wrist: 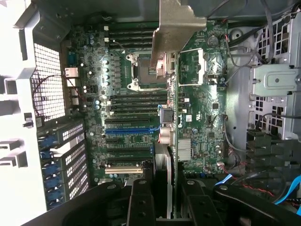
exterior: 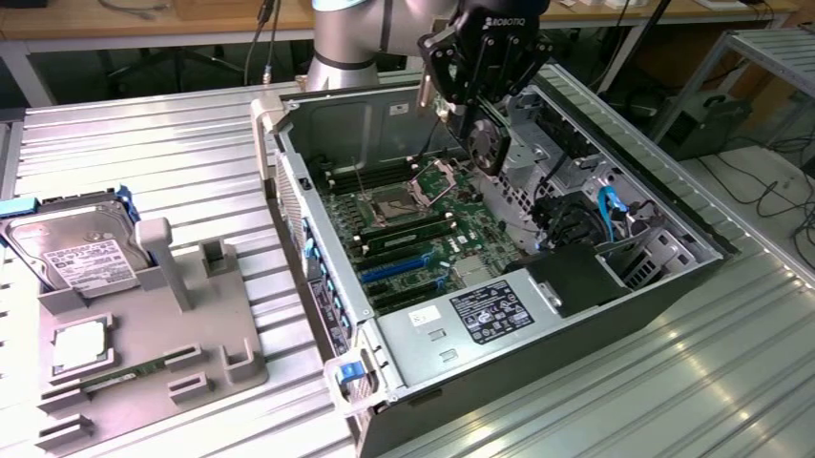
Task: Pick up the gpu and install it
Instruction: 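Insert the gpu into the slot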
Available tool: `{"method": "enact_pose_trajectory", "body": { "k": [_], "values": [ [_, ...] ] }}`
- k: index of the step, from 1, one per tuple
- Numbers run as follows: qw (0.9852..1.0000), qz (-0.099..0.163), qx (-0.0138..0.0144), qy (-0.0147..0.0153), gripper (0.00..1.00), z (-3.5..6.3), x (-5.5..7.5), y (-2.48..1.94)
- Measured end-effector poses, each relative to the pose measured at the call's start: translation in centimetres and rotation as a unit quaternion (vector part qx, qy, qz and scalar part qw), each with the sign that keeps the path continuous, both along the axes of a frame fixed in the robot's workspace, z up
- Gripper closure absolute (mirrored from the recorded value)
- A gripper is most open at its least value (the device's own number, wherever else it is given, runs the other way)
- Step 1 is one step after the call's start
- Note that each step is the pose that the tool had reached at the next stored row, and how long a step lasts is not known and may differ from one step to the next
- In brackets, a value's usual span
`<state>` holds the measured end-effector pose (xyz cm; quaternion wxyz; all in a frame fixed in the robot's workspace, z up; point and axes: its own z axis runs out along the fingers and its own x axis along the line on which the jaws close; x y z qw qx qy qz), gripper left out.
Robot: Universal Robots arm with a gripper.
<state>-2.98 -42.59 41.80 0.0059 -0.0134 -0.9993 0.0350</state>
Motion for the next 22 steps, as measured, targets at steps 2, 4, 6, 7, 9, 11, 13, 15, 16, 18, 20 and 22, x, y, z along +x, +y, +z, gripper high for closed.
{"method": "enact_pose_trajectory", "body": {
  "k": [2, 4, 6, 7, 9, 11, 13, 15, 16, 18, 20, 22],
  "values": [
    [0.9999, 0.012, 0.0000, 0.0000, 0.73, 0.00, 0.00, 0.00],
    [0.9997, 0.026, 0.0000, 0.0000, 0.73, 0.00, 0.00, 0.00],
    [0.9992, 0.040, 0.0000, 0.0000, 0.73, 0.00, 0.00, 0.00],
    [0.9990, 0.044, 0.0000, 0.0000, 0.73, 0.00, 0.00, 0.00],
    [0.9986, 0.054, 0.0000, 0.0000, 0.73, 0.00, 0.00, 0.00],
    [0.9981, 0.062, 0.0000, 0.0000, 0.73, 0.00, 0.00, 0.00],
    [0.9974, 0.072, 0.0000, 0.0000, 0.73, 0.00, 0.00, 0.00],
    [0.9967, 0.081, 0.0000, 0.0000, 0.73, 0.00, 0.00, 0.00],
    [0.9964, 0.085, 0.0000, 0.0000, 0.73, 0.00, 0.00, 0.00],
    [0.9954, 0.096, 0.0000, 0.0000, 0.73, 0.00, 0.00, 0.00],
    [0.9945, 0.105, 0.0000, 0.0000, 0.73, 0.00, 0.00, 0.00],
    [0.9932, 0.117, 0.0000, 0.0000, 0.73, 0.00, 0.00, 0.00]
  ]
}}
